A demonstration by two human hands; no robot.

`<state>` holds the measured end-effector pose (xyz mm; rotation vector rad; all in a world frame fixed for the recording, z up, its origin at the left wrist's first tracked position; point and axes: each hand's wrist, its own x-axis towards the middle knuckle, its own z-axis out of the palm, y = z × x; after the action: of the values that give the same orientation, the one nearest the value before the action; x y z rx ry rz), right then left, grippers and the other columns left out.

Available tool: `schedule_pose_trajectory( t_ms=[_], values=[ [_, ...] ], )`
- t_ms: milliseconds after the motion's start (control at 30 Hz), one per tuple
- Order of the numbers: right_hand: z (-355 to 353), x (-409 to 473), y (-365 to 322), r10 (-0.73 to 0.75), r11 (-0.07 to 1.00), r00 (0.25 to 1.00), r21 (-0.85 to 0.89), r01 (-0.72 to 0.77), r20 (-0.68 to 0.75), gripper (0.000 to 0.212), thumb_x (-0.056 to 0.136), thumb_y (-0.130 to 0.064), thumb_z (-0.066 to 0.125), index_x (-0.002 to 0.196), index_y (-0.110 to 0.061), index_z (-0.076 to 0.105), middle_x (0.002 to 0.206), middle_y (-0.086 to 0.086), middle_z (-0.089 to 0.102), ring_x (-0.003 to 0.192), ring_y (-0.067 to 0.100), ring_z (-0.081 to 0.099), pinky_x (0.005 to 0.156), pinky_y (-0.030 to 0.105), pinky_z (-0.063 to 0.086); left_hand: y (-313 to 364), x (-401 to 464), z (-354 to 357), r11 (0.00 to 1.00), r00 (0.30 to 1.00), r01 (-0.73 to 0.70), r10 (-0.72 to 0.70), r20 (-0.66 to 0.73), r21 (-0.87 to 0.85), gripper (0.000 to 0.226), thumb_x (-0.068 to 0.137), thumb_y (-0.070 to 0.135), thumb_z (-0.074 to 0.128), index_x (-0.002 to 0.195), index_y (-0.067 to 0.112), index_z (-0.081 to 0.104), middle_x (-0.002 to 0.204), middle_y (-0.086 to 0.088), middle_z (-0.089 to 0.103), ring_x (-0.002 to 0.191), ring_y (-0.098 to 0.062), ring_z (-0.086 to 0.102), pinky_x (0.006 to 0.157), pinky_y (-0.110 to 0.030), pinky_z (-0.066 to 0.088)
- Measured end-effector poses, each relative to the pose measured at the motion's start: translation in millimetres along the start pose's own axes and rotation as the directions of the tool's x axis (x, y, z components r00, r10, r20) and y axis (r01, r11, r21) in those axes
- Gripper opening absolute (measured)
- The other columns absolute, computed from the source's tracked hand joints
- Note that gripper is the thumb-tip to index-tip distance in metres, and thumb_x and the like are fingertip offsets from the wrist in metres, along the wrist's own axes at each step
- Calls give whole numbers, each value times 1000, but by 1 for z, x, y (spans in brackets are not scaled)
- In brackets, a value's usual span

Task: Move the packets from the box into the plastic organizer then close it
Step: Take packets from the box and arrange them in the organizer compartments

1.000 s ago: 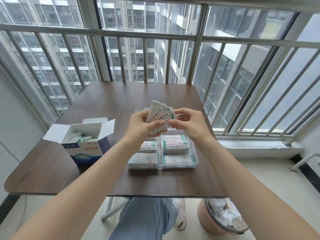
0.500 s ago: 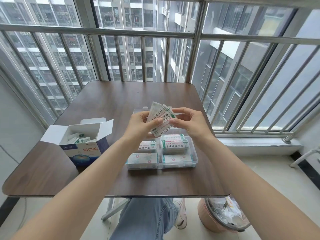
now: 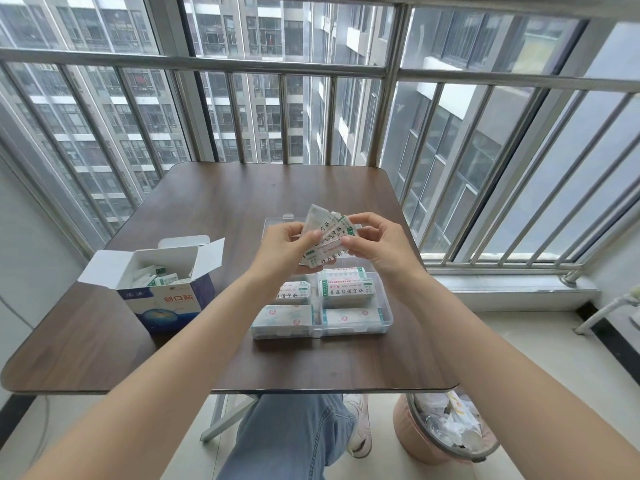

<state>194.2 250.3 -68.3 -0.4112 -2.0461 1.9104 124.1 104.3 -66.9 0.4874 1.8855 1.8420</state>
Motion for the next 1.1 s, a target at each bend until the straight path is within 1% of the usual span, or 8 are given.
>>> schedule_pose_trajectory(
  t_ms=[133, 233, 367, 500, 600, 700, 900, 1100],
  values=[
    [-1, 0, 0, 10, 1000, 1000, -4, -10, 4, 12, 83, 3, 65, 92, -4, 60, 80, 6, 66, 67, 10, 60, 63, 15, 50, 3, 0, -1, 1000, 999, 17, -17, 36, 5, 12, 91, 16, 61, 98, 11, 68, 90, -9, 72, 73, -24, 73, 60, -27, 58],
    [-1, 0, 1, 4, 1000, 1000, 18, -4, -19, 15, 83, 6, 62, 81, -8, 57, 75, 4, 63, 58, 6, 57, 61, 16, 50, 4, 0, -1, 1000, 999, 15, -15, 35, -9, 18, 91, 19, 61, 104, 8, 67, 94, -12, 72, 74, -25, 72, 60, -26, 58],
    [-3, 1, 3, 8, 999, 996, 40, -4, -85, 15, 83, 6, 62, 78, -8, 58, 76, 6, 63, 57, 7, 55, 59, 15, 49, 2, 0, -3, 1000, 1000, 7, -7, 20, 10, 20, 93, 19, 58, 106, 5, 63, 94, -13, 71, 72, -27, 72, 63, -30, 60],
    [-5, 2, 6, 13, 999, 996, 36, -9, -93, 15, 83, 2, 65, 82, -11, 58, 79, 7, 64, 58, 9, 55, 56, 16, 47, -1, 2, -6, 997, 999, -27, 25, 26, 73, 14, 88, 6, 63, 101, 0, 62, 97, -16, 69, 67, -25, 72, 58, -27, 59],
    [-12, 1, 4, -36, 994, 999, -107, 37, 14, 27, 83, -2, 66, 104, -19, 59, 79, 4, 66, 57, 8, 55, 54, 15, 44, -2, 5, -7, 996, 999, -20, 17, 30, 89, 4, 88, 2, 62, 92, 2, 60, 97, -17, 68, 62, -24, 71, 54, -24, 57],
    [-18, 3, -3, -60, 966, 991, -245, 89, 122, 19, 84, -5, 66, 101, -15, 64, 76, 2, 65, 59, 9, 55, 53, 13, 42, -1, 6, -7, 995, 999, -18, 15, 35, 103, 5, 88, 2, 62, 93, 4, 62, 92, -14, 68, 60, -22, 71, 53, -23, 57],
    [-19, 11, -6, -41, 960, 996, -275, 60, 75, 10, 85, -1, 65, 94, 4, 62, 64, 3, 60, 45, 1, 49, 46, 11, 36, -1, 12, -4, 985, 999, -41, 42, -2, 166, 16, 88, 4, 63, 102, -3, 63, 98, -19, 67, 60, -23, 71, 54, -25, 58],
    [-29, 26, 15, 71, 876, 997, -476, -80, -36, 7, 82, -6, 69, 83, -10, 63, 74, 7, 65, 51, 9, 53, 61, 21, 42, -3, 18, -11, 954, 989, 31, 13, -144, 299, 13, 94, 8, 55, 104, 1, 60, 83, -12, 70, 55, -24, 69, 51, -27, 58]
  ],
)
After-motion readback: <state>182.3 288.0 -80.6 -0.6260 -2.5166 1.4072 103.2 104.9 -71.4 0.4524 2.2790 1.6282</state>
